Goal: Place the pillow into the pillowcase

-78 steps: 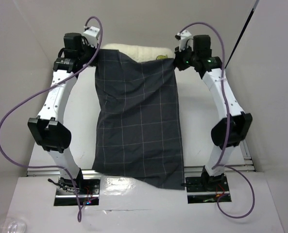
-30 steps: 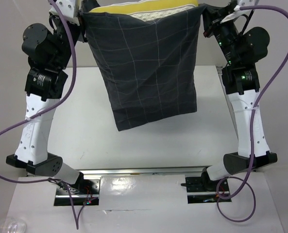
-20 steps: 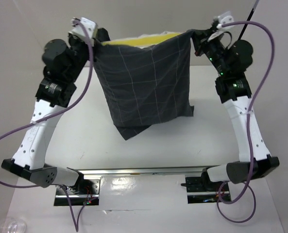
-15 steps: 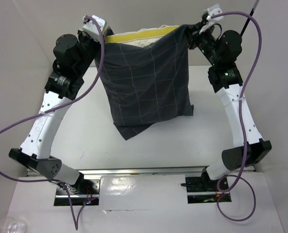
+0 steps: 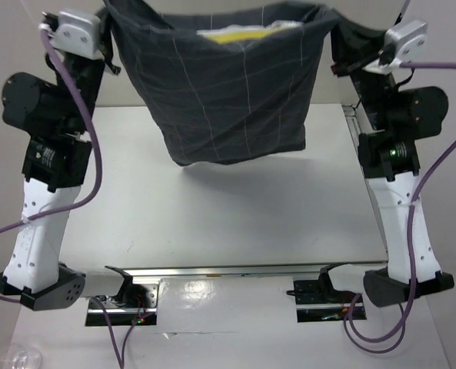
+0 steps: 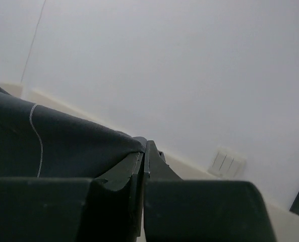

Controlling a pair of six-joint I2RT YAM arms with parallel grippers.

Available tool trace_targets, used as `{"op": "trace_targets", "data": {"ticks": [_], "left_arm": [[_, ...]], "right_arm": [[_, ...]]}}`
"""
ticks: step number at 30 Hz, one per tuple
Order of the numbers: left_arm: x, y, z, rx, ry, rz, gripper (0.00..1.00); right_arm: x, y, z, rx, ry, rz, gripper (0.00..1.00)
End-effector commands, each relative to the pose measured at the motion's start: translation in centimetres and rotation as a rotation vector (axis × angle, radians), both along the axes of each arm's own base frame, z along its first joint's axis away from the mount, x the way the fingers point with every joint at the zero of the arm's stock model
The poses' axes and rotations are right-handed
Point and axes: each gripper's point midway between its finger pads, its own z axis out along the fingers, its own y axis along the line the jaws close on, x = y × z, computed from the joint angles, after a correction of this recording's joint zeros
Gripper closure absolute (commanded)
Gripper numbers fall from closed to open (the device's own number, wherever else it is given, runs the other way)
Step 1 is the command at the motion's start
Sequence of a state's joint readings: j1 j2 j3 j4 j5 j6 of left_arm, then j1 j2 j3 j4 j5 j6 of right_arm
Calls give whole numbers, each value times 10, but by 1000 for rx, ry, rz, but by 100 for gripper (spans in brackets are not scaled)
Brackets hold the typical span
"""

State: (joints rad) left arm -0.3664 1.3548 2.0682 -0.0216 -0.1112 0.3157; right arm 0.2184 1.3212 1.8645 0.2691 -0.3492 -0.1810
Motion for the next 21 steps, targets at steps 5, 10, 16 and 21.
{"op": "trace_targets", "data": {"ticks": [5, 10, 16, 21], "left_arm": [[97, -29, -193, 124, 448, 15, 100], [101, -14, -153, 21, 392, 4, 100], [47, -3, -35, -73, 146, -48, 100], [-3, 9, 14, -54, -20, -21, 100]], "right_arm": [[82, 14, -153, -134, 310, -69, 100], [89, -13, -106, -45, 259, -129, 100], [37, -33, -11, 36, 19, -141, 100], [-18, -41, 33, 69, -110, -131, 100]]}}
